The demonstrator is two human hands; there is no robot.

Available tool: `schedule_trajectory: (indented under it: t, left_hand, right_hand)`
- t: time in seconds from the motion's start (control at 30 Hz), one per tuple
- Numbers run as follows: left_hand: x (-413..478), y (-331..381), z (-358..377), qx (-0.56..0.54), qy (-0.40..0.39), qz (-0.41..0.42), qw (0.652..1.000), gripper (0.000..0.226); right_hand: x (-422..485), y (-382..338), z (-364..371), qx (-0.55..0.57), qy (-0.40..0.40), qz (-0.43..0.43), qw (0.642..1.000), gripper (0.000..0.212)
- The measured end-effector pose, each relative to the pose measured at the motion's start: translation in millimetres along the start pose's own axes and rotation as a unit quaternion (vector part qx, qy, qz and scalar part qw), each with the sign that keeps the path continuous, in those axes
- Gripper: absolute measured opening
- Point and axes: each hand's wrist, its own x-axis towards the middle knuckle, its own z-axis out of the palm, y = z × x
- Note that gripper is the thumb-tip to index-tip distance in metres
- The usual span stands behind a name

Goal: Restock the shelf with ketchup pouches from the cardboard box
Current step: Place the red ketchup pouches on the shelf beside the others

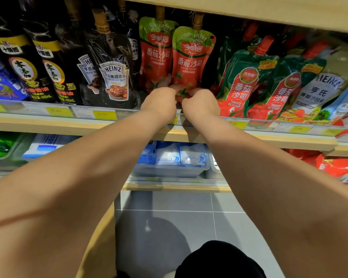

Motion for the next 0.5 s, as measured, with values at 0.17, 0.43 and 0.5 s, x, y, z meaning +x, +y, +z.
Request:
schedule_trajectory:
  t: [0.17, 0.43, 0.5]
  left_hand:
    - [0, -4, 6, -0.002, 0.048, 0.019, 0.999, 0.051]
    - [-45, -5, -11, -0.045, 0.131, 0.057, 0.989, 0.040]
    - [-71, -12, -16, -0.073, 0.161, 0.073, 0.982, 0.036]
  right_hand:
    - [0, 1, 4, -0.025, 0.005, 0.006, 1.000, 0.032]
    - [-43, 8, 7, 0.005, 0.060, -0.137, 0.989, 0.035]
    - [-64, 8, 11, 0.009, 0.085, -0.185, 0.979, 0.032]
